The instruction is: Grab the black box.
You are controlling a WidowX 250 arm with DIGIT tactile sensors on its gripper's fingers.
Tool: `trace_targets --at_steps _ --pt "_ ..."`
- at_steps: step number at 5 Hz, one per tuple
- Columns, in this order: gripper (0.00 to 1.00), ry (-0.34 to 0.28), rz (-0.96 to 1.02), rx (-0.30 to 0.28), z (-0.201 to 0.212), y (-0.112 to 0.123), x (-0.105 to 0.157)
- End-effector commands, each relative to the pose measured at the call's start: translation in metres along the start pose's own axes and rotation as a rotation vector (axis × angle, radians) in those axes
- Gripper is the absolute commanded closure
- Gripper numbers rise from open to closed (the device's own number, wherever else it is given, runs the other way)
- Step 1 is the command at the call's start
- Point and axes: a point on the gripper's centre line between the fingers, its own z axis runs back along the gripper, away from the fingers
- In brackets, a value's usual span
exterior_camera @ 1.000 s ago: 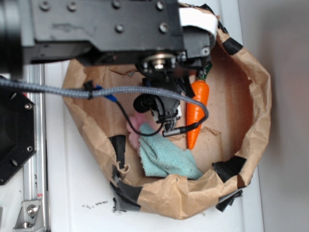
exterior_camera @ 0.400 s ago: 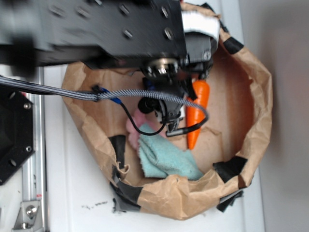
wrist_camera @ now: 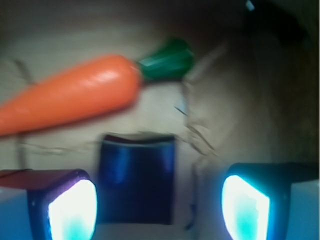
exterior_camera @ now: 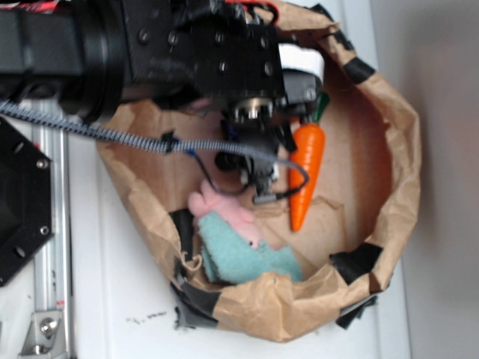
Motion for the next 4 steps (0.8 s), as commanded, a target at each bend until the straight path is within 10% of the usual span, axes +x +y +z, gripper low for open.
trace_targets --at_steps 1,4 --pt "0.0 0.007 0.025 0.038 -0.01 0.027 0.007" --pt "0.0 0.055 -0.12 -0.024 -0.035 -0.049 0.001"
